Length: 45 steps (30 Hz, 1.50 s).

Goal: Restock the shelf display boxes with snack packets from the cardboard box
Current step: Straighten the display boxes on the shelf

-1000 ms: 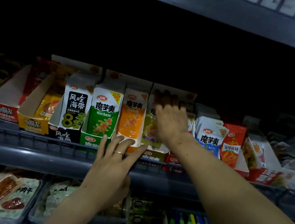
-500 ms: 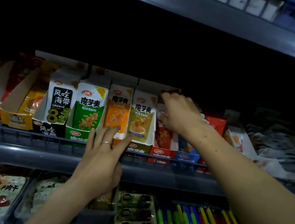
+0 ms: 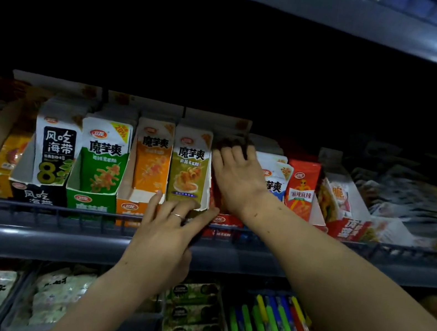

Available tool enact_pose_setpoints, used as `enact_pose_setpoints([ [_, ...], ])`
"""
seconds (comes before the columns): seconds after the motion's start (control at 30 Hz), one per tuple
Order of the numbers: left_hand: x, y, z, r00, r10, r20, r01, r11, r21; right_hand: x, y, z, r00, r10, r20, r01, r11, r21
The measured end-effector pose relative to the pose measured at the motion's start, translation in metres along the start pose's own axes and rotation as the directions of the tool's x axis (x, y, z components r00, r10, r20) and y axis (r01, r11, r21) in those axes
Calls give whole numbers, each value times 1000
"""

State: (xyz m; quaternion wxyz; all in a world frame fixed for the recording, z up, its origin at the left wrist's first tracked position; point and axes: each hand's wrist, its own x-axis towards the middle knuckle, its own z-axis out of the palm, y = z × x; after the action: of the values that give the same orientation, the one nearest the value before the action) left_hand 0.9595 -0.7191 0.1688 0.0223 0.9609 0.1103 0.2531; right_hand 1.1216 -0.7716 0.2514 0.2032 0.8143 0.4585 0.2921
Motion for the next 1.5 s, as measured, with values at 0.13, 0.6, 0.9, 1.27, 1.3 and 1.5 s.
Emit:
enact_pose_setpoints([
  [0.13, 1, -3, 4, 999, 24, -40, -24, 1000, -5, 5, 9, 4, 995, 50, -83, -46, 997, 56],
  [0.6, -1, 0, 7, 999, -4, -40, 4, 1000, -8, -9, 10, -2, 992, 36, -123, -29, 998, 58],
  [0.9, 0, 2, 7, 998, -12, -55, 11, 1000, -24, 0, 1, 2, 992, 79, -99, -67, 991, 113],
  [1.27, 1, 1, 6, 1000, -7, -24, 7, 1000, 19, -3, 15, -8, 998, 5, -59, 0, 996, 88],
  [1.3, 0, 1, 5, 1000, -10, -6, 10, 1000, 26, -4, 18, -10, 997, -5, -71, 13, 994, 111],
  [1.5, 1, 11, -14, 994, -60, 95, 59, 998, 5, -37, 59, -24, 986, 26, -164, 26, 951, 308],
])
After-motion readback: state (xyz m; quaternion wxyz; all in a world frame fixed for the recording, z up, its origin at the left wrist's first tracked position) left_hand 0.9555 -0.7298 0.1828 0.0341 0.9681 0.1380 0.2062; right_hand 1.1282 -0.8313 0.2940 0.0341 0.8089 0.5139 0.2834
